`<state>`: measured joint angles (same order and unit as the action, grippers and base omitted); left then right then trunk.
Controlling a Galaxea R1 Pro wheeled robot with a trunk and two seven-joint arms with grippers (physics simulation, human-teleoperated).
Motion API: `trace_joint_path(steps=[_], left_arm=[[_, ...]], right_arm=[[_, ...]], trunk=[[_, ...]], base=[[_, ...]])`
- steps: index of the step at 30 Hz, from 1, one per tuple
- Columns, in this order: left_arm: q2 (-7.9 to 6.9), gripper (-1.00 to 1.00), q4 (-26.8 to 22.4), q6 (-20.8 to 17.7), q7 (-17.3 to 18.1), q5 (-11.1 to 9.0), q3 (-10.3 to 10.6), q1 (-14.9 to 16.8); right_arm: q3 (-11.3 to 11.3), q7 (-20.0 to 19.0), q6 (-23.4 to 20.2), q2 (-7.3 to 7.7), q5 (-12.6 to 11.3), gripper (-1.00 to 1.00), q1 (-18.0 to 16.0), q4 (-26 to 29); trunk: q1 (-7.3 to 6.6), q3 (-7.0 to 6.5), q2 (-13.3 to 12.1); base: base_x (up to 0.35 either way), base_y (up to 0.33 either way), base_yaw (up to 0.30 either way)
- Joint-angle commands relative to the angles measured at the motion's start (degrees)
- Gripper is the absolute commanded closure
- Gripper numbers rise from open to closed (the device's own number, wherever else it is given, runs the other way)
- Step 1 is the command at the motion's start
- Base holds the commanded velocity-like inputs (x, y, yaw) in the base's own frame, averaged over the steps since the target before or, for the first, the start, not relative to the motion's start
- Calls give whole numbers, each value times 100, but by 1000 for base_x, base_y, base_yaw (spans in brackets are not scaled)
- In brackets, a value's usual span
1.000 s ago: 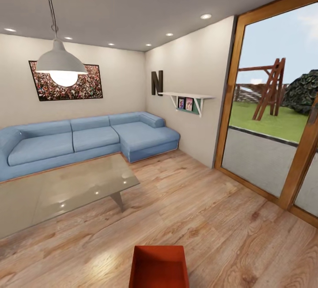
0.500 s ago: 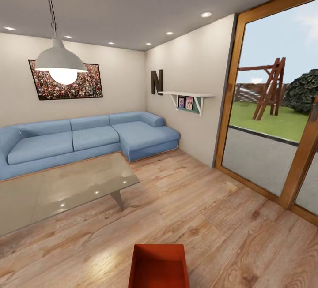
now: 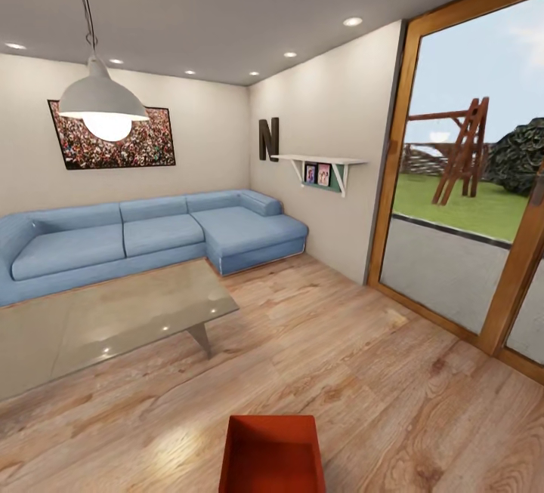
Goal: Move the two storage containers from the living room to the garage. In the garage, place one container on the floor and stack the other container on top of it (either order is fine).
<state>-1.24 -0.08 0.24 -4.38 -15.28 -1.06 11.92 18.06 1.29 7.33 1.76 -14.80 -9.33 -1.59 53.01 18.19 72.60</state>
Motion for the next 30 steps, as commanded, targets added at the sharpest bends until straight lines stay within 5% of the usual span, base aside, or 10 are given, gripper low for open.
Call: trace_joint_path(steps=[1,5,30], left_arm=[[0,-100,-1,2,-10,-19,-8,4],[0,-100,-1,1,-10,-19,-8,4],[-5,-100,-1,2,-14,-25,-8,3]], right_arm=[[49,3,32,-2,-50,-100,-7,-17],[49,3,32,-7,-50,-100,-7,-17],[49,3,33,-22,-49,-100,-7,-17]], trunk=[[23,25,46],[110,97,206],[110,235,206]], base=[[0,0,0],[0,0,0],[0,0,0]])
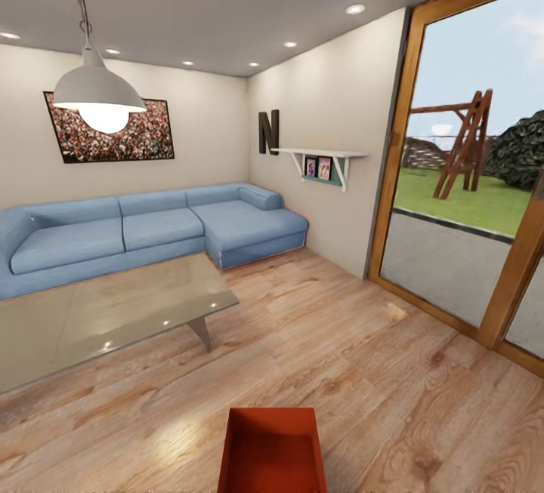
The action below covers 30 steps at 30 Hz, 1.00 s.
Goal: Move the two storage containers from the living room to the garage. In the garage, place one container on the floor and stack the other container on top of it (either order is fine).
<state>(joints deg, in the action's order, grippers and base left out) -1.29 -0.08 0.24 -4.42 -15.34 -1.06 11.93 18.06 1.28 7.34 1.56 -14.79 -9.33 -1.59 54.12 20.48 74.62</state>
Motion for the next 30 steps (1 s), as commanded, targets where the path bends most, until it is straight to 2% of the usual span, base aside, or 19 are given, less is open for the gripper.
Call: trace_joint_path(steps=[1,30], left_arm=[[2,-100,-1,2,-11,-19,-8,3],[-2,-100,-2,2,-9,-13,-8,3]], right_arm=[[49,4,32,-3,-50,-100,-7,-17],[49,4,31,2,-50,-100,-7,-17]], trunk=[[0,16,4],[0,279,4]], base=[[0,0,0],[0,0,0]])
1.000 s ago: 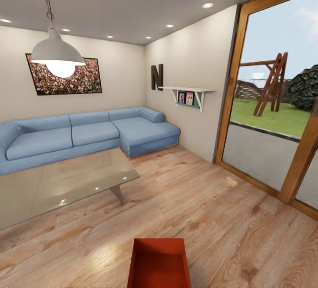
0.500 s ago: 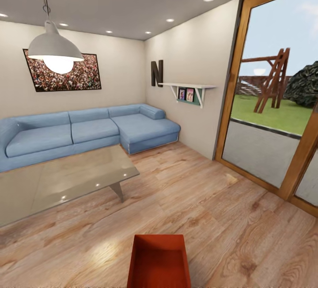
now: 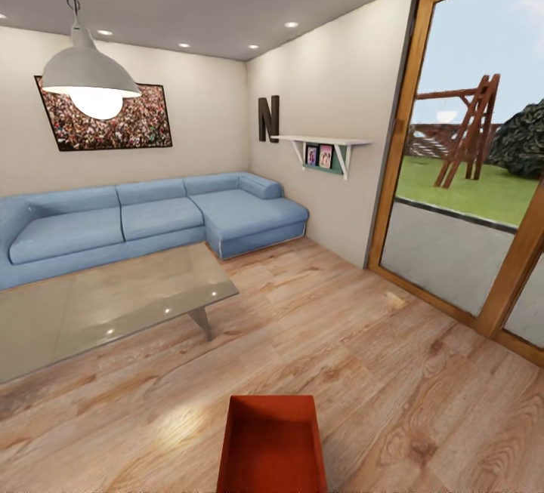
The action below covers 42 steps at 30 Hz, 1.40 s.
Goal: Move the two storage containers from the living room to the garage. In the garage, place one container on the floor and stack the other container on top of it (either order is fine).
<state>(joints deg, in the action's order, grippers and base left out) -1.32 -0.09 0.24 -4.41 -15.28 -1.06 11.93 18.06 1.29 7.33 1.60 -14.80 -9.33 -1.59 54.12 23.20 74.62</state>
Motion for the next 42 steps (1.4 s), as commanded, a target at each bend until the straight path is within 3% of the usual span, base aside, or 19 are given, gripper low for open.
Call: trace_joint_path(steps=[1,20,42], left_arm=[[0,-100,-2,2,-10,-19,-8,3],[38,-100,-19,-20,-12,59,2,3],[46,-100,-1,2,-7,-27,-17,4]], right_arm=[[49,3,32,-2,-50,-100,-7,-17],[49,3,32,-18,-50,-100,-6,-17],[49,3,32,-9,-51,-100,-7,-17]], trunk=[[0,15,4],[0,188,4],[0,387,4]], base=[[0,0,0],[0,0,0],[0,0,0]])
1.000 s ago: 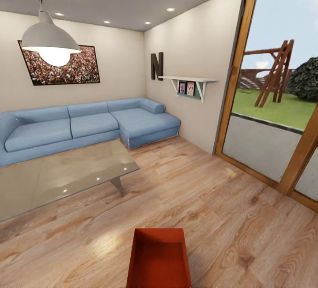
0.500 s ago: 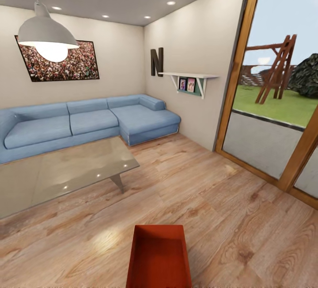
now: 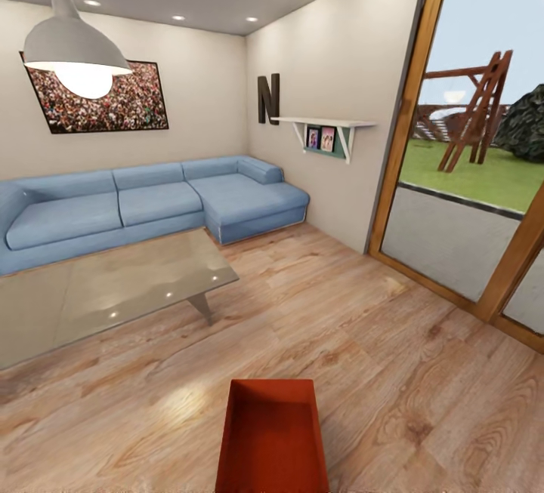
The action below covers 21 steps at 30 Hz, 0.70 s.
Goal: Move the two storage containers from the living room to the garage. In the garage, place one container on the floor and stack the other container on top of it (either order is fine).
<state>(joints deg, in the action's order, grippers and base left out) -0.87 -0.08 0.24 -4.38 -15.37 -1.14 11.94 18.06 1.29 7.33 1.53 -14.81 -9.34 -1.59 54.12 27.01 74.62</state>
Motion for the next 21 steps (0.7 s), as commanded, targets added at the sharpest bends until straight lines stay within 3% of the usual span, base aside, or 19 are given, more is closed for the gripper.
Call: trace_joint_path(steps=[1,21], left_arm=[[0,-100,-1,2,-10,-19,-9,2],[-3,-100,0,2,-10,-19,-9,1]], right_arm=[[49,3,32,-1,-51,-100,-7,-17],[49,3,32,-10,-57,-100,-7,-17]], trunk=[[0,15,3],[0,196,3]], base=[[0,0,0],[0,0,0]])
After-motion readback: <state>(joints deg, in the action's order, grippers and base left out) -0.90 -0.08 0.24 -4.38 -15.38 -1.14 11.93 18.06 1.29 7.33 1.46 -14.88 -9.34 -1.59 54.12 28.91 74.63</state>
